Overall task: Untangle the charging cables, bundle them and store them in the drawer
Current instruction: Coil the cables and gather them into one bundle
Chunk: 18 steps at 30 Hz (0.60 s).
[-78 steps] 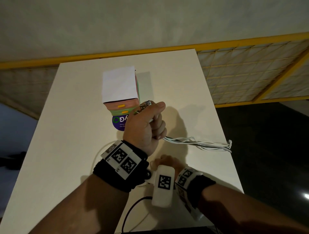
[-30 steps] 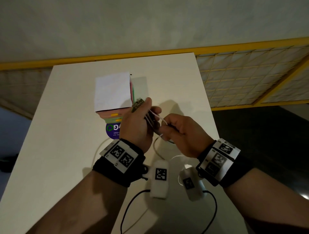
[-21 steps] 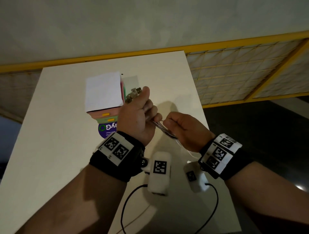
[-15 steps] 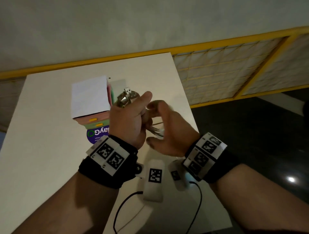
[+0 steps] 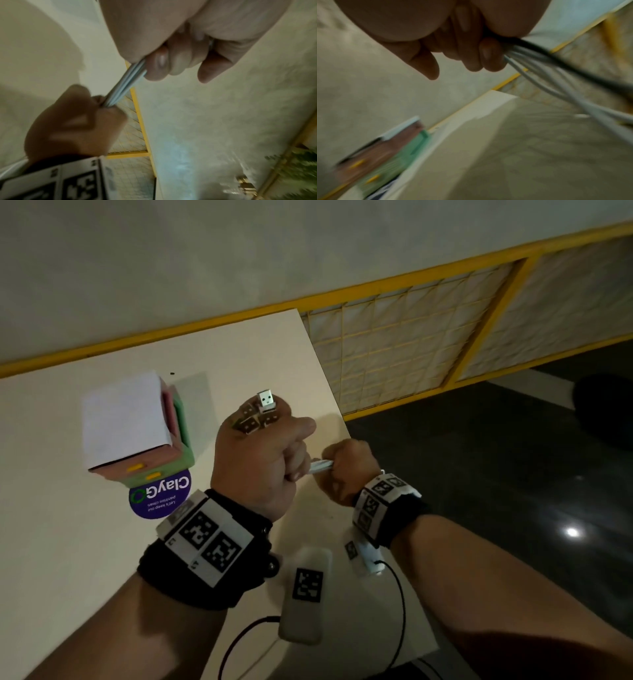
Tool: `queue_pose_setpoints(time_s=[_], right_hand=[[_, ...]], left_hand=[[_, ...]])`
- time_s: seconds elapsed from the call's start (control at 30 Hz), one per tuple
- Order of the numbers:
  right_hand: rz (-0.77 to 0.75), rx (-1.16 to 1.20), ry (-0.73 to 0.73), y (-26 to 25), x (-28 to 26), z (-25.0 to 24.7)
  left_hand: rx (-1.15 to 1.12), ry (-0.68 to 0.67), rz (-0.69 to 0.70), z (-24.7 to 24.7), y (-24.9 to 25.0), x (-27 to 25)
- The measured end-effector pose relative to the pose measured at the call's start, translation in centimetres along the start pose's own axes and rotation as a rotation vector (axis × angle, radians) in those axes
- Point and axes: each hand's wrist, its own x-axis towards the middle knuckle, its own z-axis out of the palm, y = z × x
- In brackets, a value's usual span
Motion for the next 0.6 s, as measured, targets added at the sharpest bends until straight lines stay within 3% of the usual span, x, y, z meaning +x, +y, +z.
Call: queue_pose_setpoints(time_s=[0.3,0.6], right_hand=[[0.276,0.097,0.104,7.9,0.9,-2.1],[0.399,0.094,0.079,12.6,0.4,-1.7]], left_hand=[[0.007,-0.22,0.017,5.1,0.2,-0.1],[-0.087,-0.043,-0.005,5.8,2.1,1.5]])
